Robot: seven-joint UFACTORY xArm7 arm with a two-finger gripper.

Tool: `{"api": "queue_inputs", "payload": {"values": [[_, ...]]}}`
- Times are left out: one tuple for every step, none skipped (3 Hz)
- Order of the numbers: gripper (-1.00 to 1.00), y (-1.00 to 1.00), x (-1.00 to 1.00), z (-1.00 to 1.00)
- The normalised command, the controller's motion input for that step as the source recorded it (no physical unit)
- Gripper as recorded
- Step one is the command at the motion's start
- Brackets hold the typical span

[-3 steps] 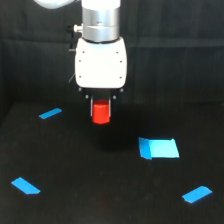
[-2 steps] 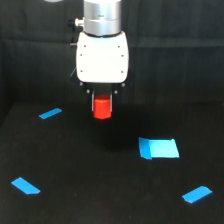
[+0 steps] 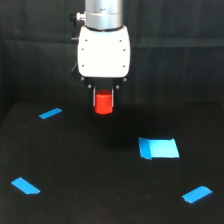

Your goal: Pick up the red object from the table

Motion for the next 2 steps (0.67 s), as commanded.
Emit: {"api": "queue_inputs", "payload": {"values": [[-1.00, 0.05, 0.10, -0.02], [-1.00, 0.03, -0.05, 0.05]]}}
